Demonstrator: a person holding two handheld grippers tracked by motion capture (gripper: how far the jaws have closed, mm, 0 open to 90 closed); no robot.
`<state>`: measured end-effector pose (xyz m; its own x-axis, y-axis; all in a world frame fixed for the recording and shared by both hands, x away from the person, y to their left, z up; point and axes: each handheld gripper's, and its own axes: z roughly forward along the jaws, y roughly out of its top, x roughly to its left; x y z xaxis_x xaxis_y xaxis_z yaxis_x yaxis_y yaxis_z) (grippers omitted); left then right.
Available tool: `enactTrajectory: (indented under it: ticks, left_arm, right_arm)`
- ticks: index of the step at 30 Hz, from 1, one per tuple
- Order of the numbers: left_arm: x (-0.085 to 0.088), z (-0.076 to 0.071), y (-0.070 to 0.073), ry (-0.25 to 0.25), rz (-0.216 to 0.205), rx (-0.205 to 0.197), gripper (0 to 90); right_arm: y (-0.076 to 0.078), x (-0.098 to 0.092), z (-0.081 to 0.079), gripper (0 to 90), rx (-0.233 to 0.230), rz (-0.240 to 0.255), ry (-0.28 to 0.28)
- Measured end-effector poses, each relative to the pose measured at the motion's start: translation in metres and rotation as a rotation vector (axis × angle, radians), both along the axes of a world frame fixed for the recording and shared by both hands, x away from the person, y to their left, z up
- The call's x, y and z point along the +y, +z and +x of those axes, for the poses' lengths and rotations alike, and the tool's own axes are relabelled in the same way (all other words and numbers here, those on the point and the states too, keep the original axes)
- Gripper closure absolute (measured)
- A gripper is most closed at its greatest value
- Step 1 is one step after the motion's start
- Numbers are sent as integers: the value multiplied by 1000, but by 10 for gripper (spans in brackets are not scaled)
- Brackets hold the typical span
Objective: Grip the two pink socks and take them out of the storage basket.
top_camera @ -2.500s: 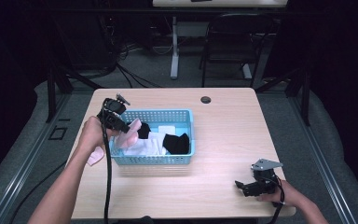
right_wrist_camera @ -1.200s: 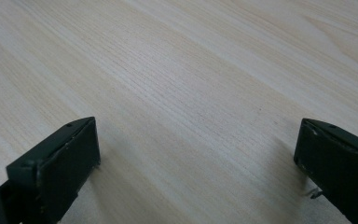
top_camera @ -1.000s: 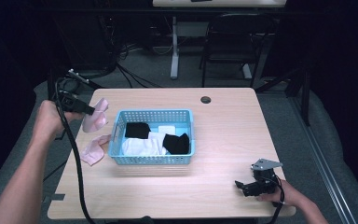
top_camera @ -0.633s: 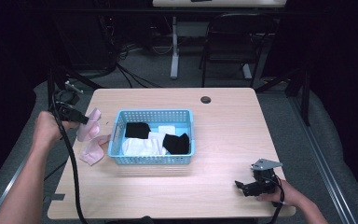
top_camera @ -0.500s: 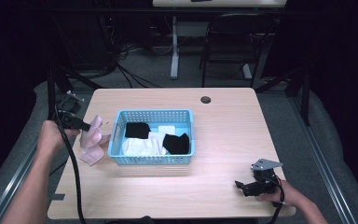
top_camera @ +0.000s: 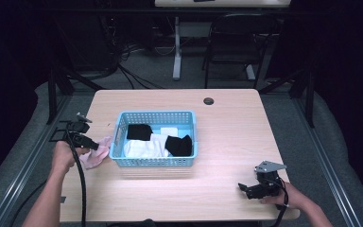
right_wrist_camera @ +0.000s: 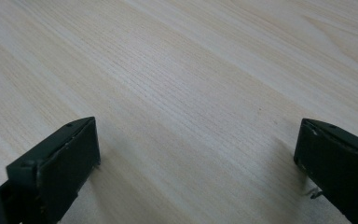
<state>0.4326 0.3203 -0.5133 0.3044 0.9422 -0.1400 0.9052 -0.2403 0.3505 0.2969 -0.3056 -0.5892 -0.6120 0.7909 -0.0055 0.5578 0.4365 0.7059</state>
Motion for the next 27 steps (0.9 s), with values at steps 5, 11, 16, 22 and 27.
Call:
enactTrajectory:
  ticks: [5, 11, 16, 22, 27]
  left_arm:
    - [0, -1, -12, 24, -5, -3, 812]
    - [3, -9, 2, 52, 10, -44, 539]
    - [7, -21, 25, 77, 34, -107, 356]
    - [10, -39, 50, 81, 77, -168, 244]
    - [10, -56, 60, 68, 83, -191, 164]
  right_arm:
    - [0, 0, 0, 0, 0, -1, 1]
    - [0, 0, 0, 0, 0, 1, 0]
    - [0, 0, 0, 0, 0, 0, 1]
    - [0, 0, 0, 0, -2, 7, -2]
    - [0, 0, 0, 0, -1, 7, -1]
